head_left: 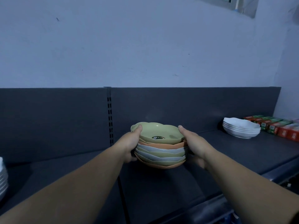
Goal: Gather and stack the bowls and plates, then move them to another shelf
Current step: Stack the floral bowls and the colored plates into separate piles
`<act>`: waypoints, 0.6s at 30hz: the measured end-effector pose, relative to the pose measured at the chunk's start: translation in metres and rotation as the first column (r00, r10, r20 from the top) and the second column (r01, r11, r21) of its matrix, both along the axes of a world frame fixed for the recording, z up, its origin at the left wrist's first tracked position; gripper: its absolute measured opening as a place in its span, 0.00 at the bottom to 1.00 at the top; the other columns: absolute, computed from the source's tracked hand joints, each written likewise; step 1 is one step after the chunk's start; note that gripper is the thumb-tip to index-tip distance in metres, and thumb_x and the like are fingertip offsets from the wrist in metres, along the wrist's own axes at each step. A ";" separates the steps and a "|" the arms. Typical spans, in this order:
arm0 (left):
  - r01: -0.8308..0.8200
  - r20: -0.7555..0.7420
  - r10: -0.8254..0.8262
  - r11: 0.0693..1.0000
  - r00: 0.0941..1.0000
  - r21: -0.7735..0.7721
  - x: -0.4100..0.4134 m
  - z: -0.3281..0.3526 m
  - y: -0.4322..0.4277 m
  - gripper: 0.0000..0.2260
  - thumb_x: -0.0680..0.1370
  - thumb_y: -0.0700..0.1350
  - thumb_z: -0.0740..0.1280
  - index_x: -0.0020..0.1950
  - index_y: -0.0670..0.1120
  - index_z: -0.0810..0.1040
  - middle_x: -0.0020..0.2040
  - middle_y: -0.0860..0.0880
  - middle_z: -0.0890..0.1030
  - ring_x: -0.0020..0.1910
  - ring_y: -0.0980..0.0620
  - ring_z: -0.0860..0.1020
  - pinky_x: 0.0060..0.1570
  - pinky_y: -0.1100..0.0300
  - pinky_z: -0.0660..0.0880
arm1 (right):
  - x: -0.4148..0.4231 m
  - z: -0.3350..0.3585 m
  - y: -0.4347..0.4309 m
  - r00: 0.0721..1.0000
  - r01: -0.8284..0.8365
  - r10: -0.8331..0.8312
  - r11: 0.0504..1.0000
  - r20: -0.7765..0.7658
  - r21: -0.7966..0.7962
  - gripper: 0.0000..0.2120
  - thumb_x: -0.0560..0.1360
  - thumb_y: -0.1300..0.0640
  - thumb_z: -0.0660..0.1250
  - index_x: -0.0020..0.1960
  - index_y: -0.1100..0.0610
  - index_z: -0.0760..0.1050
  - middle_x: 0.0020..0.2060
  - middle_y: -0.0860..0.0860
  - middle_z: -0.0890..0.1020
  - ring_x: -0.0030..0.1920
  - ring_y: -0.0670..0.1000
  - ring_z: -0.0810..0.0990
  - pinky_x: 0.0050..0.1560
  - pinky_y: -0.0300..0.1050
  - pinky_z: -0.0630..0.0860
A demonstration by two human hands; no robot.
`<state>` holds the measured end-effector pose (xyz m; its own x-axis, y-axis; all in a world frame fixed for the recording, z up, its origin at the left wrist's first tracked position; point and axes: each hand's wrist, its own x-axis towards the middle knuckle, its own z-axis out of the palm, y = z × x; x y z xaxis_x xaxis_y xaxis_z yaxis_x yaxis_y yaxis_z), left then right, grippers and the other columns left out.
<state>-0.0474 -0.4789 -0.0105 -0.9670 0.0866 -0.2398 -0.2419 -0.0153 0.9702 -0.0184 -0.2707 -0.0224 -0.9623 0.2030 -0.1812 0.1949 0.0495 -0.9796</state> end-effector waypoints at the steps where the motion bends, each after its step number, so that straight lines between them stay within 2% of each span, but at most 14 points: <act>1: -0.008 0.010 0.008 1.000 1.000 0.022 -0.001 -0.001 0.001 0.22 0.78 0.62 0.58 0.58 0.45 0.76 0.39 0.47 0.83 0.38 0.47 0.81 0.36 0.56 0.75 | 0.002 0.001 -0.002 1.000 -0.022 0.022 1.000 -0.004 -0.011 0.30 0.67 0.34 0.68 0.66 0.44 0.71 0.55 0.51 0.84 0.50 0.56 0.83 0.52 0.54 0.78; 3: -0.018 0.013 0.018 0.999 1.000 0.051 0.000 -0.001 0.003 0.22 0.79 0.61 0.57 0.58 0.44 0.76 0.35 0.46 0.84 0.34 0.47 0.82 0.34 0.57 0.76 | -0.002 -0.001 -0.001 1.000 -0.029 0.029 0.999 -0.009 -0.013 0.20 0.72 0.46 0.66 0.63 0.44 0.71 0.47 0.53 0.84 0.42 0.57 0.81 0.44 0.53 0.75; 5: -0.023 0.001 0.023 0.997 1.000 0.069 0.000 0.001 0.006 0.22 0.80 0.61 0.57 0.58 0.44 0.76 0.34 0.46 0.85 0.32 0.48 0.83 0.32 0.58 0.76 | -0.006 -0.002 0.000 1.000 -0.027 0.027 1.000 -0.006 -0.007 0.20 0.71 0.55 0.65 0.62 0.47 0.71 0.37 0.53 0.81 0.34 0.56 0.78 0.38 0.51 0.74; 8: -0.057 -0.009 0.058 0.996 0.998 0.075 0.004 0.001 0.007 0.21 0.80 0.60 0.57 0.57 0.45 0.76 0.31 0.47 0.84 0.27 0.50 0.82 0.27 0.60 0.75 | -0.009 -0.002 0.000 0.999 -0.039 0.039 0.999 -0.001 -0.004 0.22 0.69 0.60 0.62 0.63 0.50 0.72 0.28 0.51 0.77 0.25 0.53 0.74 0.30 0.45 0.73; 10: -0.069 -0.013 0.071 0.992 0.997 0.101 0.010 0.000 0.006 0.20 0.80 0.58 0.57 0.58 0.44 0.76 0.32 0.47 0.84 0.28 0.50 0.83 0.25 0.62 0.75 | -0.009 0.000 -0.003 0.999 -0.037 0.037 0.999 -0.022 -0.014 0.23 0.69 0.60 0.62 0.63 0.49 0.72 0.27 0.51 0.77 0.23 0.52 0.74 0.28 0.44 0.73; 13: -0.136 -0.014 0.139 0.981 0.990 0.142 0.021 0.003 -0.001 0.21 0.80 0.58 0.58 0.62 0.43 0.76 0.41 0.44 0.84 0.35 0.47 0.82 0.30 0.59 0.75 | -0.007 0.006 -0.011 0.995 -0.071 0.068 0.997 -0.072 -0.037 0.23 0.70 0.60 0.62 0.63 0.47 0.72 0.32 0.52 0.79 0.25 0.52 0.74 0.28 0.41 0.72; 16: -0.257 -0.034 0.264 0.955 0.964 0.150 0.035 0.004 -0.015 0.21 0.80 0.59 0.58 0.66 0.48 0.71 0.51 0.43 0.83 0.38 0.45 0.82 0.28 0.58 0.76 | -0.001 0.012 -0.025 0.986 -0.132 0.128 0.991 -0.105 -0.033 0.22 0.71 0.60 0.63 0.63 0.45 0.72 0.36 0.50 0.79 0.28 0.49 0.75 0.25 0.36 0.68; 18: -0.338 -0.064 0.353 0.926 0.934 0.170 0.046 0.003 -0.027 0.22 0.79 0.59 0.59 0.71 0.53 0.64 0.59 0.43 0.79 0.41 0.44 0.81 0.27 0.57 0.76 | 0.002 0.014 -0.037 0.975 -0.189 0.184 0.981 -0.125 -0.030 0.23 0.71 0.61 0.63 0.64 0.44 0.72 0.38 0.49 0.80 0.31 0.49 0.76 0.26 0.36 0.68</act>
<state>-0.0017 -0.5061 -0.0078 -0.9607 -0.2278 -0.1587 -0.1046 -0.2324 0.9670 -0.0165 -0.3073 -0.0088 -0.9978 0.0123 -0.0656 0.0659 0.0323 -0.9973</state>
